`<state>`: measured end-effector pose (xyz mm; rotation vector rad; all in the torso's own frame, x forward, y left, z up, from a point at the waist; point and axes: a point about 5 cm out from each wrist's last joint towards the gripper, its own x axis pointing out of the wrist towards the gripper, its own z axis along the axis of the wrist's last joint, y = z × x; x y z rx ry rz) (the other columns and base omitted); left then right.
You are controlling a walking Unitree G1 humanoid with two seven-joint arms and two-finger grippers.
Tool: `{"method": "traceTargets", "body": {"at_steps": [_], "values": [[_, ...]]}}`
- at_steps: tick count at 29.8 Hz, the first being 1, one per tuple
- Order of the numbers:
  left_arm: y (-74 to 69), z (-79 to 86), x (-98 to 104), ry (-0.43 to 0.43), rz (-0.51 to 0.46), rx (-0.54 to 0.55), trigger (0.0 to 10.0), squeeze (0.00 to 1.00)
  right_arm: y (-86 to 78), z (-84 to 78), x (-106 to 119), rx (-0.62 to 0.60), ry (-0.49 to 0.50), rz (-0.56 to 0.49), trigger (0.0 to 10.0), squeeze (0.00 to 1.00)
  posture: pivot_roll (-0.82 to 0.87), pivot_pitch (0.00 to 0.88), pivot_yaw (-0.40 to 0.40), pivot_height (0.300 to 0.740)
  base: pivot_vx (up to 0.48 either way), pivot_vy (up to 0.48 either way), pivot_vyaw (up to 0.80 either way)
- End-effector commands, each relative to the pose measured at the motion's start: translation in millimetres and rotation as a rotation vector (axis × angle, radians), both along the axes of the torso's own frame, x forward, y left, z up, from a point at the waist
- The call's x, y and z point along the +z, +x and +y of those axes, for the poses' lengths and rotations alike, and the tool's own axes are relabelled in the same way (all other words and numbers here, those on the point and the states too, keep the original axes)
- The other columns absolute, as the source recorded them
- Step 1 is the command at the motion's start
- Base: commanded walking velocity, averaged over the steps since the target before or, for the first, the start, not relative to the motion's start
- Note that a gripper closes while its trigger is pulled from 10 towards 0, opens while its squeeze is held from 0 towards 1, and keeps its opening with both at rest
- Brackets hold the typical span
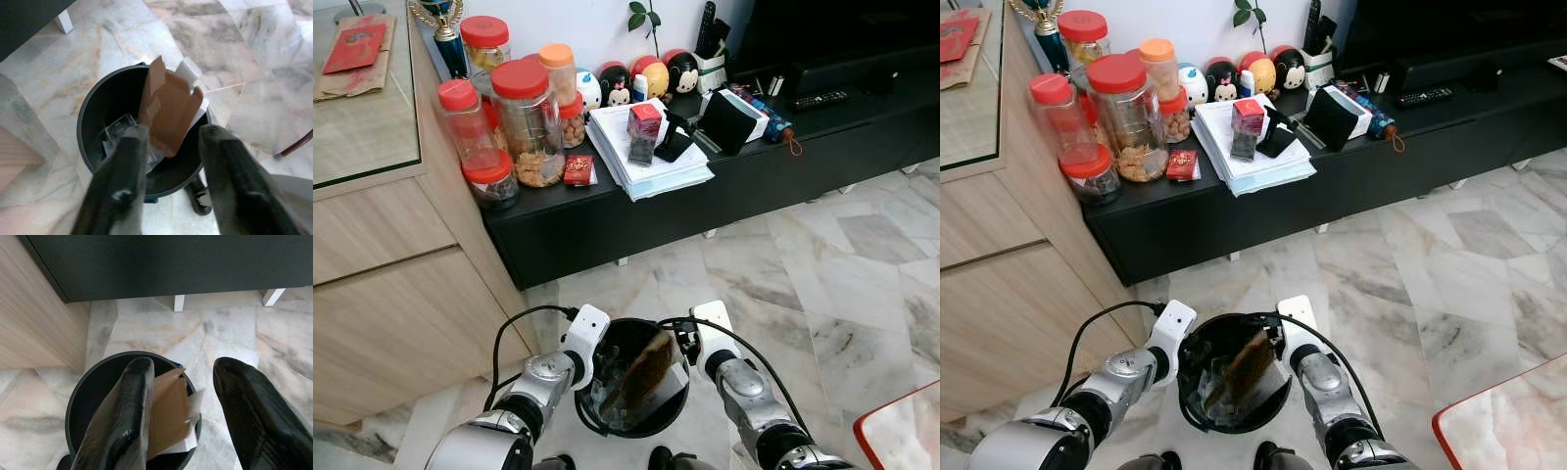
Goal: Picking trash to rubbish bin
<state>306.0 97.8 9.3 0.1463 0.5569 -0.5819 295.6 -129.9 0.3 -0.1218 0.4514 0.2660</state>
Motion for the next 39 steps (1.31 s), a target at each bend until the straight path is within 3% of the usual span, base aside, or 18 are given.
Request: {"method": "traceTargets", "body": {"at_steps": [1, 4, 8, 9, 10, 11, 12, 18, 22, 39], "values": [[-2.6, 0.7, -3.2, 0.030, 0.006, -0.013, 10.0, 0.00, -5.5, -0.2, -5.8, 0.000, -0.006, 0.027, 10.0, 0.00, 0.10, 0.190, -0.038, 0.740, 0.000, 0.000, 0.00], [-1.5, 5.6, -2.5, 0.051, -0.009, -0.013, 10.0, 0.00, -6.9, -0.4, -7.3, -0.003, -0.006, 0.034, 10.0, 0.00, 0.10, 0.188, -0.034, 0.740, 0.000, 0.000, 0.00], [0.5, 24.3, -2.6, 0.109, -0.039, 0.043, 10.0, 0.00, -13.1, -4.7, -14.2, -0.022, -0.023, 0.064, 10.0, 0.00, 0.11, 0.185, -0.030, 0.740, 0.000, 0.000, 0.00], [-1.4, 36.6, -5.7, 0.145, -0.039, 0.087, 10.0, 0.00, -18.1, -8.4, -19.4, -0.040, -0.033, 0.089, 10.0, 0.00, 0.12, 0.184, -0.029, 0.740, 0.000, 0.000, 0.00], [-1.4, 36.6, -5.7, 0.145, -0.039, 0.087, 10.0, 0.00, -18.1, -8.4, -19.4, -0.040, -0.033, 0.089, 10.0, 0.00, 0.12, 0.184, -0.029, 0.740, 0.000, 0.000, 0.00], [-5.2, 50.2, -10.1, 0.175, -0.033, 0.142, 10.0, 0.00, -23.4, -12.8, -24.5, -0.068, -0.038, 0.111, 10.0, 0.00, 0.12, 0.182, -0.028, 0.740, 0.000, 0.000, 0.00], [-5.2, 50.2, -10.1, 0.175, -0.033, 0.142, 10.0, 0.00, -23.4, -12.8, -24.5, -0.068, -0.038, 0.111, 10.0, 0.00, 0.12, 0.182, -0.028, 0.740, 0.000, 0.000, 0.00], [-21.6, 94.2, -21.6, 0.206, -0.029, 0.392, 10.0, 0.00, -37.8, -21.5, -36.0, -0.129, -0.027, 0.151, 10.0, 0.00, 0.13, 0.174, -0.025, 0.740, 0.000, 0.000, 0.00], [-25.3, 99.2, -23.6, 0.127, -0.019, 0.495, 10.0, 0.00, -36.9, -20.8, -35.1, -0.139, -0.018, 0.141, 10.0, 0.00, 0.12, 0.168, -0.023, 0.740, 0.000, 0.000, 0.00], [-22.4, 101.1, -19.8, 0.073, -0.039, 0.538, 10.0, 0.00, -28.3, -13.9, -27.8, -0.141, 0.005, 0.102, 10.0, 0.00, 0.12, 0.129, -0.003, 0.740, 0.000, 0.000, 0.00]]}}
